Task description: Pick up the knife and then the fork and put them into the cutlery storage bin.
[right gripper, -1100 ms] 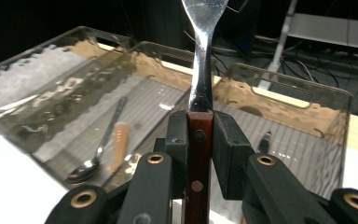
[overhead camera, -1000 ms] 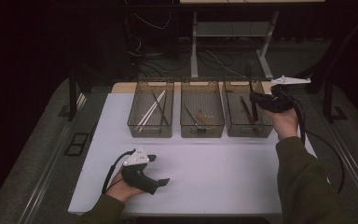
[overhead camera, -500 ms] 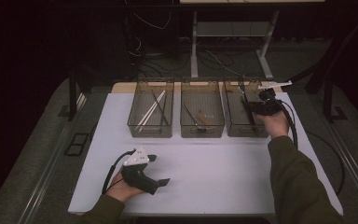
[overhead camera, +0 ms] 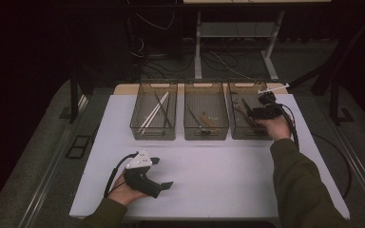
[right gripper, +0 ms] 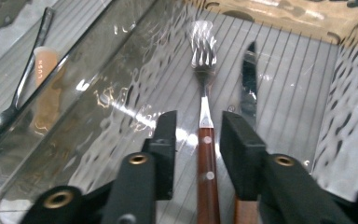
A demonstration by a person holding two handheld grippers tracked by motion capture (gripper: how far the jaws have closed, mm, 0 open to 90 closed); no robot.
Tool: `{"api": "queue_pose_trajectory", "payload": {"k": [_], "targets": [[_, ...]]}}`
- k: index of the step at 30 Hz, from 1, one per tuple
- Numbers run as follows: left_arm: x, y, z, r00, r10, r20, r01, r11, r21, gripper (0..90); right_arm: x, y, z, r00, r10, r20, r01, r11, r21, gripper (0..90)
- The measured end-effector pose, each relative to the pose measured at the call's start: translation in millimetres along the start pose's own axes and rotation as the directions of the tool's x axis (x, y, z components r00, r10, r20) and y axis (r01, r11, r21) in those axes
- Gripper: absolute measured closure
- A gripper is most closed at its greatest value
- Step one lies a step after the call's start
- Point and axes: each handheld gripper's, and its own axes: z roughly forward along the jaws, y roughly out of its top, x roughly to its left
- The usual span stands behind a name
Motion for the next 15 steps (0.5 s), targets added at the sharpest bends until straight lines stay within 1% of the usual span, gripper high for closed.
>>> {"api": "queue_pose_trajectory", "payload": {"k": [4,5,6,8,12,14,15], "targets": [[0.1,0.0,0.0,1.0000,0.002,-0.001,-0.002,1.0000,0.000,0.0,-2.6,0.3,-4.6,0.9994,0.022,-0.028,-0.023,0.999,-0.028,51.2],[0.2,0.0,-0.1,1.0000,0.002,0.000,-0.002,1.0000,0.000,0.0,-3.5,0.1,-6.4,0.9989,0.027,-0.037,-0.029,0.999,-0.044,48.0],[0.7,0.0,-0.3,1.0000,0.004,0.001,-0.004,1.0000,-0.001,0.0,-4.1,0.0,-8.2,0.9978,0.034,-0.056,-0.037,0.998,-0.052,45.1],[1.7,0.2,-0.5,1.0000,0.008,0.001,-0.008,1.0000,0.000,0.0,-3.8,-0.1,-11.3,0.9960,0.045,-0.077,-0.050,0.996,-0.069,40.3],[2.5,0.3,-0.2,1.0000,0.008,0.003,-0.008,1.0000,0.002,0.0,2.6,-1.4,-16.9,0.9964,0.024,-0.081,-0.032,0.994,-0.103,29.5],[3.4,0.1,-0.6,1.0000,0.009,0.002,-0.009,1.0000,0.004,0.0,4.8,-3.0,-20.4,0.9964,0.000,-0.085,-0.011,0.992,-0.127,27.1],[3.8,-0.1,-0.6,1.0000,0.005,0.001,-0.005,1.0000,0.002,0.0,5.7,-4.1,-22.7,0.9950,-0.001,-0.100,-0.012,0.991,-0.133,25.5]]}}
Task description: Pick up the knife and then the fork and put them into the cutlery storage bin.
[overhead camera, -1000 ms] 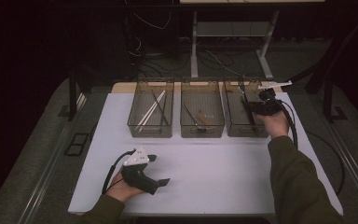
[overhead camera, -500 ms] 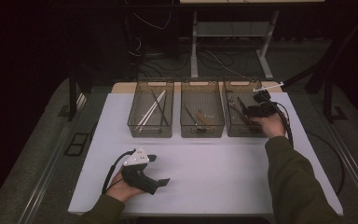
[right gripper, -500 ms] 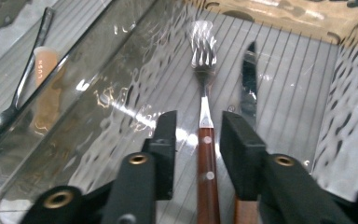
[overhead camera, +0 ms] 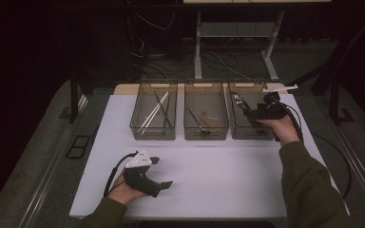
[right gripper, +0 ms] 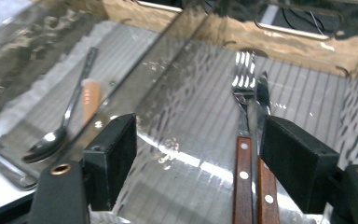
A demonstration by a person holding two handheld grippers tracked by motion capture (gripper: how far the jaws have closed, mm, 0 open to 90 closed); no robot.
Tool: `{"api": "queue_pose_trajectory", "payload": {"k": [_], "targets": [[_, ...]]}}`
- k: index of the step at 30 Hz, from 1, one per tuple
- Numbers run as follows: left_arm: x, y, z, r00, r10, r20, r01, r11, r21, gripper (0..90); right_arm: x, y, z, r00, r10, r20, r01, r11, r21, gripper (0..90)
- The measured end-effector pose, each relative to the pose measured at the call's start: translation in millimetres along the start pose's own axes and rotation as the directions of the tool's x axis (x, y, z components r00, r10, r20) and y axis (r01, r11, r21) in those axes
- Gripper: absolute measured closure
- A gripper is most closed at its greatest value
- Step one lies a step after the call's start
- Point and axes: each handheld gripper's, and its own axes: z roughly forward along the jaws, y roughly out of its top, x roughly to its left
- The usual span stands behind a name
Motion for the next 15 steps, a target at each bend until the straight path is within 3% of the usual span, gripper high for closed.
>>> {"api": "queue_pose_trajectory", "payload": {"k": [5,11,15], "targets": [[2.4,-0.1,-0.5,1.0000,-0.002,-0.008,0.002,1.0000,0.002,0.0,1.5,-8.1,-11.4,0.9990,-0.001,-0.045,-0.001,0.999,-0.051,19.9],[1.3,0.2,-1.5,0.9999,-0.005,-0.014,0.005,1.0000,-0.002,0.0,7.3,-22.5,-27.4,0.9975,-0.029,-0.065,0.022,0.993,-0.113,18.4],[2.0,-0.1,-2.5,0.9999,0.004,-0.015,-0.004,1.0000,0.008,0.0,14.4,-34.3,-36.1,0.9938,-0.052,-0.098,0.039,0.991,-0.125,18.3]]}}
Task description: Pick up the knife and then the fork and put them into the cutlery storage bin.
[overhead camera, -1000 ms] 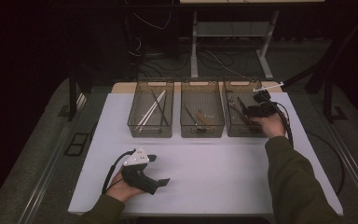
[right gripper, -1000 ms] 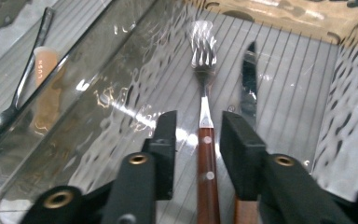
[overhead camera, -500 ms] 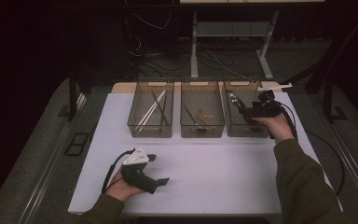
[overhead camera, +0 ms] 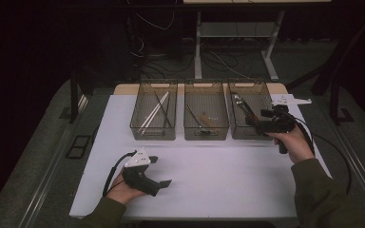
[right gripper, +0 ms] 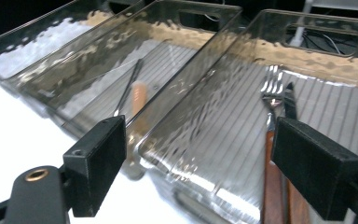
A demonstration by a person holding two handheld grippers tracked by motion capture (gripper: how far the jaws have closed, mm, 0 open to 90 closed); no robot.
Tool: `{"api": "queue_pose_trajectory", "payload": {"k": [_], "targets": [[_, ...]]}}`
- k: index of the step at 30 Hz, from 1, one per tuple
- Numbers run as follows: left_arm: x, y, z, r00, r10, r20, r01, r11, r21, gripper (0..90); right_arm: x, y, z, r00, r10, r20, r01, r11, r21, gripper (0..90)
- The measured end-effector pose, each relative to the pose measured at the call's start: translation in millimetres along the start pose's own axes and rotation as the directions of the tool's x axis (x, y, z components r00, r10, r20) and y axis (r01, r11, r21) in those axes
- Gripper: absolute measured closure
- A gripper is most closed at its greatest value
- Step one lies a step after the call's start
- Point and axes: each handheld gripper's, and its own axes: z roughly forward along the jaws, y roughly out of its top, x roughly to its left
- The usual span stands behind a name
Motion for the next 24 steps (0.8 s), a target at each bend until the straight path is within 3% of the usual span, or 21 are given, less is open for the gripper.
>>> {"api": "queue_pose_trajectory", "payload": {"k": [6,15,24], "targets": [[-1.1,-0.5,0.0,1.0000,-0.005,-0.001,0.005,1.0000,0.002,0.0,13.7,-17.3,-10.2,0.9981,-0.046,-0.041,0.045,0.999,-0.020,15.2],[-1.9,0.2,-0.6,1.0000,0.000,-0.001,0.000,1.0000,0.001,0.0,34.8,-41.3,-23.9,0.9880,-0.118,-0.100,0.115,0.993,-0.041,15.0],[-3.0,0.4,-1.4,1.0000,-0.004,-0.001,0.004,1.0000,-0.005,0.0,47.5,-65.3,-33.3,0.9785,-0.154,-0.137,0.149,0.988,-0.051,15.0]]}}
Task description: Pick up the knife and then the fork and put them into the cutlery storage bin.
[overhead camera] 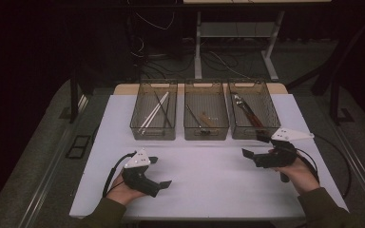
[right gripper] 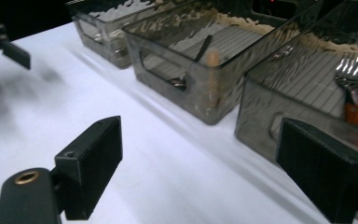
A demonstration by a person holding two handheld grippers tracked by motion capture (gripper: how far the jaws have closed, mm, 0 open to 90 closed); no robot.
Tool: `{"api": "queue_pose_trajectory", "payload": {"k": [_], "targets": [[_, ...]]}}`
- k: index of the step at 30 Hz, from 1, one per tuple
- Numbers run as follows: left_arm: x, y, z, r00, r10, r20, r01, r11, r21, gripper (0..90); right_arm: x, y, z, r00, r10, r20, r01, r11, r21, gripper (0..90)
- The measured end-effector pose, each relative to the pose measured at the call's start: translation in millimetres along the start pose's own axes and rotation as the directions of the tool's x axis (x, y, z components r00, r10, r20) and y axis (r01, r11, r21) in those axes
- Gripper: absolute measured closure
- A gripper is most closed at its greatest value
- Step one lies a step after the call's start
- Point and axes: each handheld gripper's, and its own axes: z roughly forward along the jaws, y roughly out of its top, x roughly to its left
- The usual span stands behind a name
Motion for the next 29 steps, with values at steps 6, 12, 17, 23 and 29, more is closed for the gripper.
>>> {"api": "queue_pose_trajectory", "payload": {"k": [6,12,17,23,29], "targets": [[-0.3,0.4,-0.7,1.0000,0.002,-0.001,-0.002,1.0000,-0.004,0.0,4.9,-17.5,-6.4,0.9997,-0.014,-0.022,0.014,1.000,-0.001,15.0],[-0.1,0.6,-1.0,1.0000,0.000,0.000,0.000,1.0000,-0.004,0.0,10.0,-35.1,-10.5,0.9987,0.004,-0.051,-0.003,1.000,0.008,15.0],[-0.2,0.5,-1.3,1.0000,-0.003,-0.001,0.003,1.0000,-0.007,0.0,15.0,-43.4,-13.9,0.9980,-0.003,-0.062,0.004,1.000,0.019,15.0],[0.0,0.3,-1.2,1.0000,-0.004,-0.005,0.004,1.0000,-0.004,0.0,20.0,-52.5,-17.9,0.9974,-0.009,-0.072,0.012,0.999,0.038,15.0],[0.0,0.3,-0.6,1.0000,-0.001,-0.007,0.001,1.0000,0.001,0.0,22.4,-56.0,-16.8,0.9969,-0.017,-0.076,0.022,0.997,0.068,15.0]]}}
